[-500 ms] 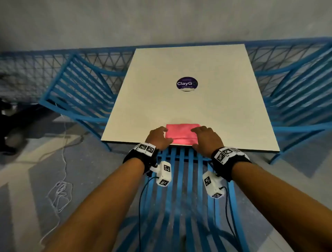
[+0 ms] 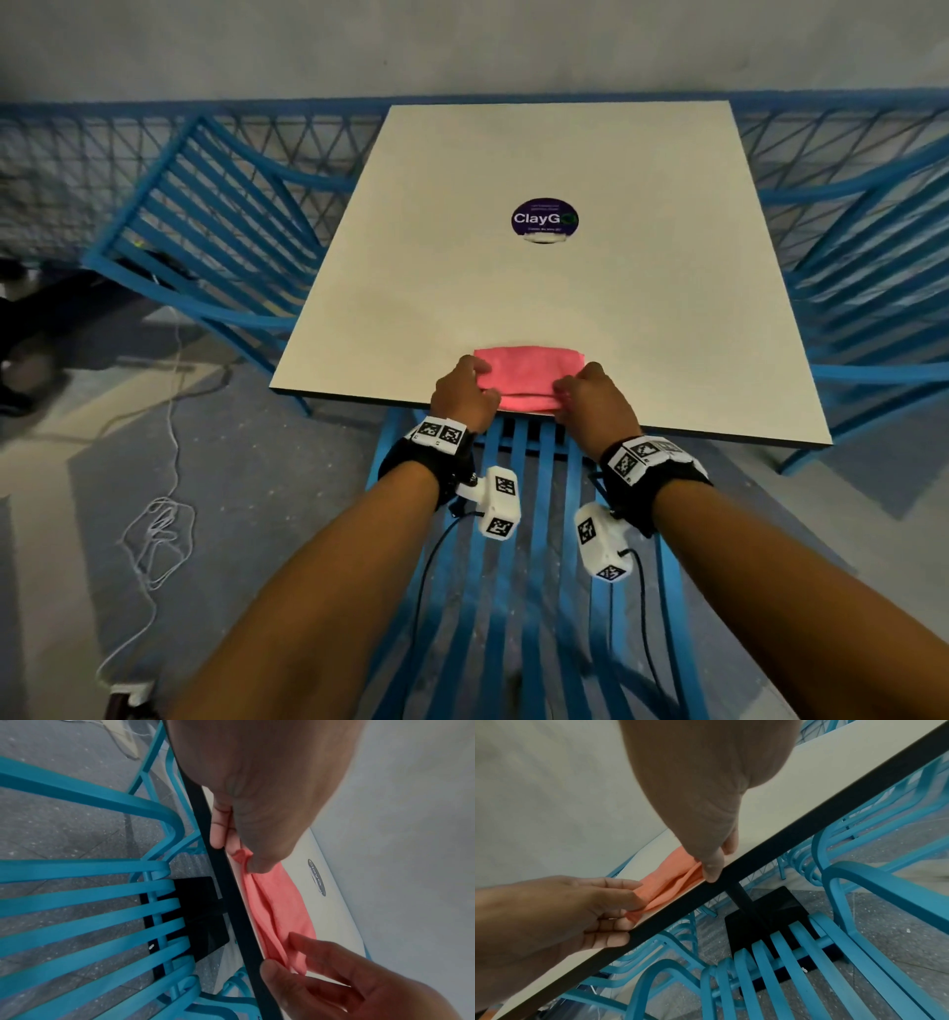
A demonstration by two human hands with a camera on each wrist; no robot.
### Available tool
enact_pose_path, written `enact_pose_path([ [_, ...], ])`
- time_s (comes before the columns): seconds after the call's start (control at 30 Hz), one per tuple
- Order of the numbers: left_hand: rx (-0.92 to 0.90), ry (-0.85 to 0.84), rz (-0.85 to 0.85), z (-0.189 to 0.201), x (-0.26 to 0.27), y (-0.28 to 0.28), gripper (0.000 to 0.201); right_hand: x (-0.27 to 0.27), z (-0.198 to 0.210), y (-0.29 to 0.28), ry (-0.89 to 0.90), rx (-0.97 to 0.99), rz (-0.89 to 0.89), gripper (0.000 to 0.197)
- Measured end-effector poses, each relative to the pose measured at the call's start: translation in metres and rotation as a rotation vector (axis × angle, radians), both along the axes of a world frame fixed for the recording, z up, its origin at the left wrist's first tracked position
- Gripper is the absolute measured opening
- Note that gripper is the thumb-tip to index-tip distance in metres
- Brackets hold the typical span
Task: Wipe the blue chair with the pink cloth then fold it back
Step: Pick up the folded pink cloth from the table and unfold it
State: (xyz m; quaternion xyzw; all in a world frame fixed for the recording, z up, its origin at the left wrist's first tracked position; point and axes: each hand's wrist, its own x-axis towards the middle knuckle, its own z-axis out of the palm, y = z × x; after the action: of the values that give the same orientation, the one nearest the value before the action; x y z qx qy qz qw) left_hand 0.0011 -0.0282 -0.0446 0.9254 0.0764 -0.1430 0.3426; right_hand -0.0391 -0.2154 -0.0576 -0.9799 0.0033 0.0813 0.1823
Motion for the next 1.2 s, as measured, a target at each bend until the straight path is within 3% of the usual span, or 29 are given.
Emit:
enact_pose_path([
  [0.17,-0.185,0.026,0.044,0.028,-0.008,-0.003,0.031,0.002,0.017,-0.003,0.013,0.027,-0.055,0.025],
  [0.3,-0.374,0.057,0.110,0.072,-0.017,0.007,0.034,-0.011,0.047,0.000,-0.033,0.047,-0.048,0.026],
  [0.63,-0.725,0.154,0.150,0.188,-0.086,0.073,0.005,-0.080,0.200,0.032,-0.094,0.048,0.053,0.018],
  [0.73,-0.785,0.189,0.093,0.217,-0.120,0.107,0.027,-0.114,0.244,0.054,-0.077,0.078,0.106,0.021],
  [0.87,-0.667,0.157,-0.033,0.251,-0.181,0.157,0.060,-0.169,0.295,0.095,-0.050,0.179,0.171,0.022],
  [1.0,-0.404,0.049,-0.175,0.262,-0.243,0.196,0.062,-0.212,0.320,0.136,-0.030,0.196,0.251,0.014],
  [1.1,-0.279,0.062,-0.288,0.251,-0.281,0.223,0.062,-0.241,0.328,0.170,-0.006,0.170,0.351,0.011],
  [1.2,-0.026,0.067,-0.401,0.234,-0.313,0.240,0.064,-0.265,0.329,0.202,0.031,0.147,0.430,0.009],
])
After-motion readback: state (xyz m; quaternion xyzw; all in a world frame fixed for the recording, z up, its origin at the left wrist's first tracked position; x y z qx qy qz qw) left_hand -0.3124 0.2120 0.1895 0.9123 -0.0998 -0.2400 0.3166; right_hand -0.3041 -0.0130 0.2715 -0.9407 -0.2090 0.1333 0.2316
